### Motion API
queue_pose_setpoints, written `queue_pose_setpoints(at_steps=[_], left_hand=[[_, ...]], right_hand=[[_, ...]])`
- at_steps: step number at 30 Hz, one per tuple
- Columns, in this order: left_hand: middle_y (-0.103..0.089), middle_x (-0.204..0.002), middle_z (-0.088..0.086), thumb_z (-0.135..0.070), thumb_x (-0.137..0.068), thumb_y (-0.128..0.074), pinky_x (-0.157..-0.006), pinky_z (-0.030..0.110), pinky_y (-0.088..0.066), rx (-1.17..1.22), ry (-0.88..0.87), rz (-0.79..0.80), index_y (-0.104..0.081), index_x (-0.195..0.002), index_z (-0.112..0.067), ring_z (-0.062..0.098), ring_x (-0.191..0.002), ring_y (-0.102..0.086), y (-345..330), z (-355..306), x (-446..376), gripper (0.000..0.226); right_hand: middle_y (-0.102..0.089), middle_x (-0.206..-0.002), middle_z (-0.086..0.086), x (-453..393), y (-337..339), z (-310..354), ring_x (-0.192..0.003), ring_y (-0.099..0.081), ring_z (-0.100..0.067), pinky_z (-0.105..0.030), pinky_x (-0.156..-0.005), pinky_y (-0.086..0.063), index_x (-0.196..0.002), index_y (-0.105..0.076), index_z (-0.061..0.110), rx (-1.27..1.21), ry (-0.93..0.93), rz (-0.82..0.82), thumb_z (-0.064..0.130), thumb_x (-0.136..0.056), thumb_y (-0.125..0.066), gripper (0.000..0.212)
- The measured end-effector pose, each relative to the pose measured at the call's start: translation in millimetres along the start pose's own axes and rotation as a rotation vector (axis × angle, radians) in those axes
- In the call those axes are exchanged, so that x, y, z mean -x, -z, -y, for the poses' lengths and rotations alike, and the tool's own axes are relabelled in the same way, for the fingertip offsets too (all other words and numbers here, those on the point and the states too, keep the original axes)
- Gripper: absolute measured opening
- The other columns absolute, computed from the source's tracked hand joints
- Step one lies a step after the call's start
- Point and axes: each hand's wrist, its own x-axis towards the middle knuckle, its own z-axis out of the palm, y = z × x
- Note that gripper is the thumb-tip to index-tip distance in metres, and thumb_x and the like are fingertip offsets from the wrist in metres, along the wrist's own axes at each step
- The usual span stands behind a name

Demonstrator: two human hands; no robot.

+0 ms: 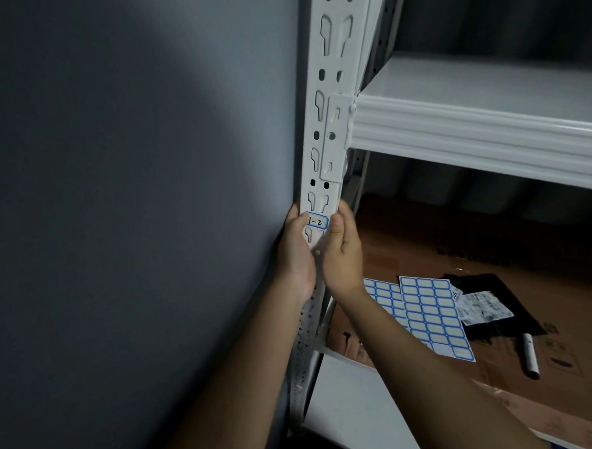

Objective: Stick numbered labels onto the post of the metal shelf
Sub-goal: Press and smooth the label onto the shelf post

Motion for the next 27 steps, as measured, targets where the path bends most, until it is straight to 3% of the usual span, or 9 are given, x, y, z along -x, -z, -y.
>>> queue_pose_setpoints(at_steps=[4, 7, 9, 13, 18, 24, 27], left_hand=[[-0.068, -0.107, 0.004, 0.001, -0.087, -0.029, -0.071, 0.020, -0.053, -0.006, -0.006, -0.001, -0.053, -0.127, -0.013, 0.012, -0.095, -0.066, -1.3, -1.3, 2.0, 0.048], [-0.069, -0.111, 0.007, -0.016, -0.097, -0.031, -0.075, 0.024, -0.052, 0.013, 0.037, -0.049, -0.057, -0.125, -0.011, 0.016, -0.099, -0.066, -1.2, -2.2, -0.8, 0.038], [-0.069, -0.113, 0.008, -0.023, -0.099, -0.032, -0.077, 0.026, -0.051, 0.011, 0.051, -0.070, -0.059, -0.123, -0.013, 0.018, -0.101, -0.065, -1.6, -2.0, -1.1, 0.038], [-0.072, -0.098, -0.003, -0.015, -0.099, -0.031, -0.068, 0.019, -0.053, 0.000, 0.006, -0.043, -0.063, -0.107, -0.022, 0.007, -0.087, -0.069, -1.9, -0.1, -0.5, 0.034], [-0.072, -0.093, -0.007, -0.009, -0.098, -0.031, -0.063, 0.016, -0.052, 0.003, -0.020, -0.022, -0.060, -0.110, -0.022, 0.002, -0.081, -0.069, -2.4, 0.9, 1.1, 0.034], [-0.069, -0.104, 0.004, -0.003, -0.091, -0.030, -0.066, 0.018, -0.053, -0.037, -0.021, -0.024, -0.056, -0.121, -0.016, 0.011, -0.089, -0.068, -4.2, -1.6, 0.5, 0.042], [-0.069, -0.105, 0.005, 0.004, -0.084, -0.029, -0.068, 0.019, -0.053, -0.038, -0.030, -0.035, -0.054, -0.125, -0.013, 0.010, -0.088, -0.067, -6.4, -0.6, 2.6, 0.051]], right_hand=[[-0.064, -0.114, 0.003, -1.0, 2.6, -0.5, -0.107, -0.060, -0.009, -0.020, -0.092, -0.047, -0.120, -0.049, 0.023, -0.011, 0.001, 0.018, 0.014, -0.103, -0.031, 0.027], [-0.063, -0.112, 0.012, -1.7, 4.0, 0.4, -0.107, -0.059, -0.002, -0.016, -0.091, -0.044, -0.117, -0.050, 0.029, -0.007, 0.008, 0.042, 0.014, -0.103, -0.031, 0.028], [-0.063, -0.112, 0.012, -2.1, 3.4, 0.6, -0.107, -0.059, -0.004, -0.018, -0.093, -0.044, -0.117, -0.051, 0.026, -0.015, 0.013, 0.041, 0.018, -0.102, -0.031, 0.027], [-0.064, -0.115, 0.001, -2.1, 1.1, -1.8, -0.109, -0.060, -0.011, -0.026, -0.096, -0.046, -0.120, -0.052, 0.013, -0.032, 0.020, 0.020, 0.023, -0.099, -0.031, 0.031], [-0.063, -0.120, -0.008, -2.5, 1.0, -7.0, -0.112, -0.059, -0.019, -0.042, -0.101, -0.045, -0.126, -0.049, 0.006, -0.024, -0.006, 0.024, 0.026, -0.100, -0.031, 0.038], [-0.064, -0.118, -0.005, -2.7, 3.5, -3.7, -0.109, -0.060, -0.014, -0.030, -0.097, -0.046, -0.125, -0.050, 0.006, -0.020, 0.001, 0.034, 0.024, -0.100, -0.031, 0.036], [-0.063, -0.120, -0.006, -2.7, 4.7, -4.3, -0.111, -0.060, -0.015, -0.036, -0.100, -0.047, -0.127, -0.049, 0.007, -0.025, -0.020, 0.046, 0.022, -0.101, -0.031, 0.034]])
